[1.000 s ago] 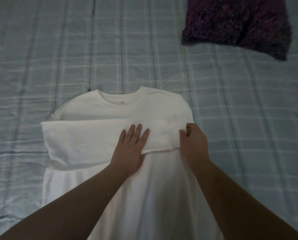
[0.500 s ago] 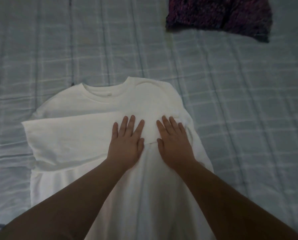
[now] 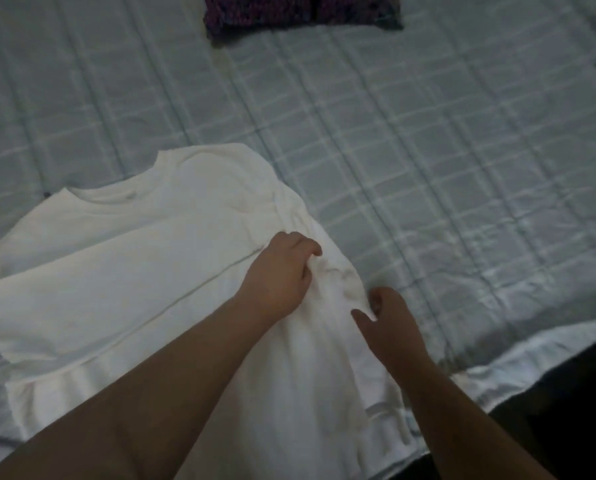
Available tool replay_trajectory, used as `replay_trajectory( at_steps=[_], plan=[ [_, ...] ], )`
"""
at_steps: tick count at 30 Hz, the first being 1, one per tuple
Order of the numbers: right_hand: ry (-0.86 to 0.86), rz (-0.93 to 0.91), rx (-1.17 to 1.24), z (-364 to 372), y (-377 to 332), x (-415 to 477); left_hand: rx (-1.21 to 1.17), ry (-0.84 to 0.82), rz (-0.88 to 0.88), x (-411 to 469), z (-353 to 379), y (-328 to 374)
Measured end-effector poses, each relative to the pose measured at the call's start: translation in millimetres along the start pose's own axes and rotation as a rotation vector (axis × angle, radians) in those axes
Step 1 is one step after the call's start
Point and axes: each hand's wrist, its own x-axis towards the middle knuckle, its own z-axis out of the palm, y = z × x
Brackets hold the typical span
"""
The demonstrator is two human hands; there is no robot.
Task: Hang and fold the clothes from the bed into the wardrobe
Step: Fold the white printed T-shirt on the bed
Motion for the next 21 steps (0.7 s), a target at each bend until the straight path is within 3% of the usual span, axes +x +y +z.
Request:
replay_trajectory(
  at_steps=[4, 7, 12, 17, 21],
  plan=[
    [-0.1, -0.028, -0.117, 2.5, 3.3, -0.4, 0.043, -0.088, 0.055, 15.9, 16.8, 10.0],
    [-0.083, -0.005, -0.011, -12.5, 6.0, 11.3, 0.092, -0.141, 0.12, 25.2, 23.6, 15.6],
    [0.077, -0.015, 0.139, -68.5, 20.7, 40.0, 0.199, -0.197, 0.073, 50.6, 35.4, 27.5],
    [0.291, -0.133, 0.02, -131.0, 26.9, 90.8, 0.298, -0.178, 0.009, 86.7, 50.4, 44.6],
    [0.307, -0.085, -0.016, -155.5, 32.3, 134.7, 0.368, -0.124, -0.071, 110.3, 57.8, 49.3]
  ],
)
